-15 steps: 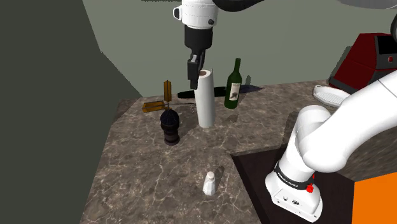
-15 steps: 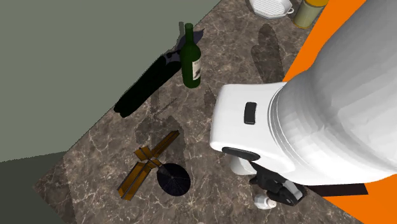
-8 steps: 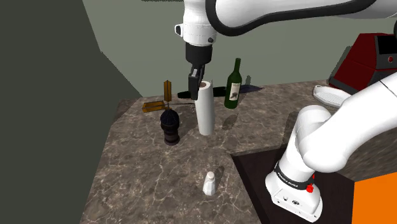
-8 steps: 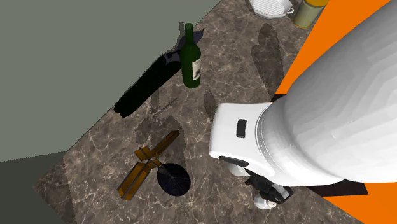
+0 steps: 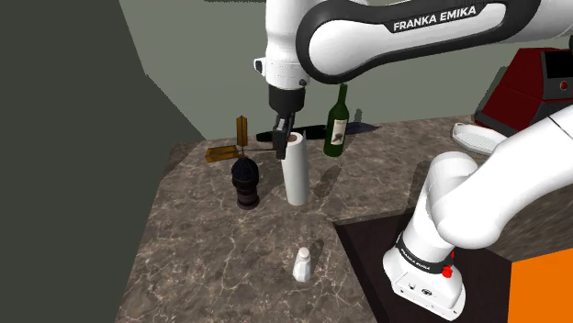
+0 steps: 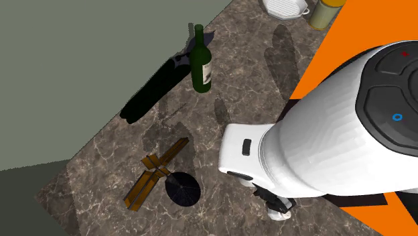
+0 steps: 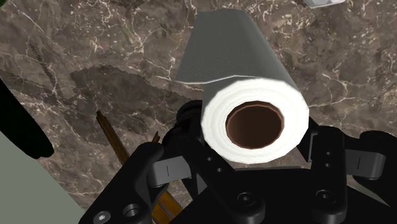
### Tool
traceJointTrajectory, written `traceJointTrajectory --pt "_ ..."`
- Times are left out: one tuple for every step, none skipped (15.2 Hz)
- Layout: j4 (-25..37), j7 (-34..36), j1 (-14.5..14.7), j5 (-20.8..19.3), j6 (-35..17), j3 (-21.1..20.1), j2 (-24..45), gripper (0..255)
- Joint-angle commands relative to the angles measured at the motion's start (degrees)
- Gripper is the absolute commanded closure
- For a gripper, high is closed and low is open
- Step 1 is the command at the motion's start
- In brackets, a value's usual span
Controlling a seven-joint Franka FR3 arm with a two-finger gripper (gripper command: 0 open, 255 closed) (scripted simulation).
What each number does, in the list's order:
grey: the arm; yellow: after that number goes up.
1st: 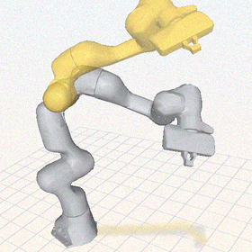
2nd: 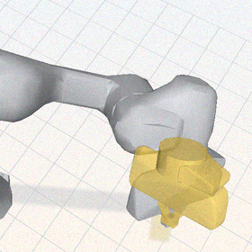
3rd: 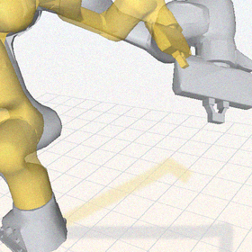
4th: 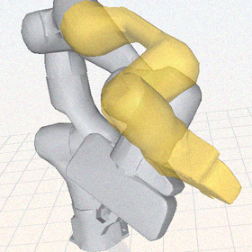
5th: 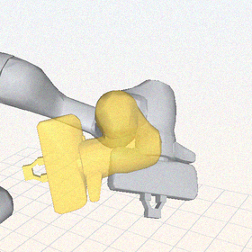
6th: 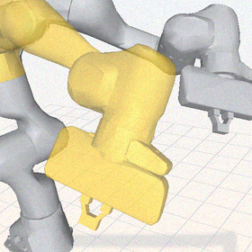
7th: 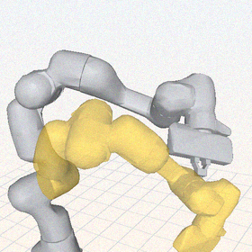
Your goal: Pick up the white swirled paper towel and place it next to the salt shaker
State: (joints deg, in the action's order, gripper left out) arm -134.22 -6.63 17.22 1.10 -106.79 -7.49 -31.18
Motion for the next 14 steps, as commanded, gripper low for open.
traceJointTrajectory --pt "-1.3 0.1 0.0 0.0 -1.5 -0.1 0.2 255" --pt "-2.0 0.1 0.0 0.0 -2.3 -0.1 0.2 255" --pt "-2.8 0.1 0.0 0.0 -3.1 -0.1 0.3 255" --pt "-3.5 0.1 0.0 0.1 -3.9 -0.2 0.4 255" --pt "-4.2 0.2 0.1 0.1 -4.7 -0.2 0.5 255" --pt "-4.9 0.2 0.1 0.1 -5.5 -0.3 0.6 255" --pt "-5.5 0.2 0.1 0.1 -6.3 -0.3 0.7 255" --pt "-6.2 0.3 0.1 0.1 -7.1 -0.3 0.9 255" --pt "-6.9 0.3 0.1 0.1 -7.9 -0.4 1.0 255" --pt "-7.5 0.3 0.1 0.1 -8.7 -0.4 1.2 255" --pt "-8.2 0.4 0.1 0.1 -9.5 -0.5 1.4 255" --pt "-8.8 0.4 0.1 0.1 -10.4 -0.5 1.6 255" --pt "-9.4 0.5 0.1 0.1 -11.2 -0.6 1.8 255" --pt "-10.0 0.5 0.1 0.1 -12.0 -0.6 2.0 255"
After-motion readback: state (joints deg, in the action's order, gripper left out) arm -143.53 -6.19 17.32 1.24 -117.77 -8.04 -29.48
